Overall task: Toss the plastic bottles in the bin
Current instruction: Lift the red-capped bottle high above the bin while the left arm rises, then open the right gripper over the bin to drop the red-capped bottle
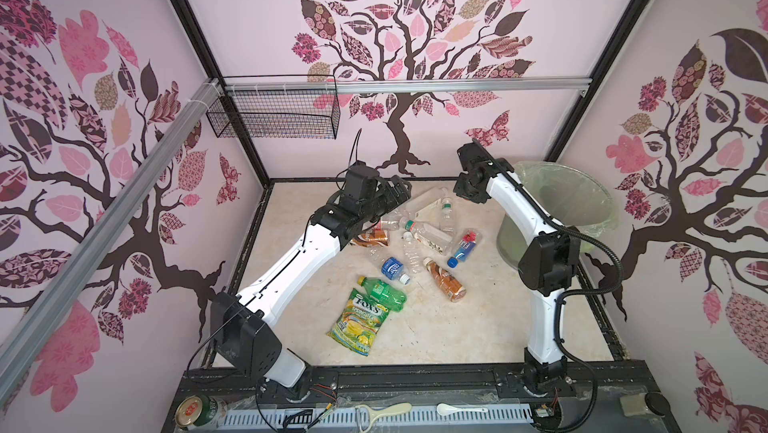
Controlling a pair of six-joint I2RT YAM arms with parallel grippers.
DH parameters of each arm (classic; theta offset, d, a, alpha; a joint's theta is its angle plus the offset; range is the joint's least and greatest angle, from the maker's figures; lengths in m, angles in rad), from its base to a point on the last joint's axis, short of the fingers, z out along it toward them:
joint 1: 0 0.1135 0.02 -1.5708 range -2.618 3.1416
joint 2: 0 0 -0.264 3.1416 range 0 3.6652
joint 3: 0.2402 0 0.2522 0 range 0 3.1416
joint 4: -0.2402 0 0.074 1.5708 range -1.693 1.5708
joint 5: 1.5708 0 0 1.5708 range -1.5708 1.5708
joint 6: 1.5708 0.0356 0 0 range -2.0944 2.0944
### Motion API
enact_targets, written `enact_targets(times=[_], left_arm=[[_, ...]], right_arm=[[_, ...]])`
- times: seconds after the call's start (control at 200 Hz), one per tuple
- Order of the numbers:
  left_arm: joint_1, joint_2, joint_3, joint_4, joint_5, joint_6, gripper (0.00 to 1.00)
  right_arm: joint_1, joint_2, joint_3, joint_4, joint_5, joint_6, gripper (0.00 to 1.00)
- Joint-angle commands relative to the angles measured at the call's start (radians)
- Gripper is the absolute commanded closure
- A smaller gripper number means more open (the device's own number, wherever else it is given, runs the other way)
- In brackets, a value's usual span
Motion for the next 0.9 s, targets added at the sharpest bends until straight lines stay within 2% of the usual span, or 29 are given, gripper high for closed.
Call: enact_targets(times=[0.0,0.195,0.305,0.485,0.57,0.67,0.895], left_arm=[[-0.002,0.014,0.117,-0.070,-0.023,0.049,0.02],[-0.002,0.093,0.337,-0.111,0.003,0.204,0.02],[-0.002,0.149,0.460,-0.112,0.056,0.206,0.02],[-0.023,0.202,0.564,-0.056,0.162,0.220,0.02],[-0.053,0.213,0.591,0.003,0.231,0.265,0.02],[-0.098,0.213,0.599,0.039,0.263,0.299,0.02],[-0.151,0.196,0.565,0.037,0.255,0.291,0.02]], right_arm=[[0.022,-0.119,0.075,-0.067,-0.039,-0.046,0.87],[0.021,-0.231,0.193,-0.089,-0.055,-0.098,0.87],[0.022,-0.260,0.319,-0.133,-0.058,-0.133,0.88],[0.021,-0.343,0.442,-0.137,0.030,-0.187,0.88],[0.021,-0.413,0.439,-0.102,0.083,-0.236,0.87],[0.021,-0.501,0.418,-0.073,0.170,-0.291,0.88],[0.021,-0.695,0.255,0.002,0.366,-0.388,0.89]])
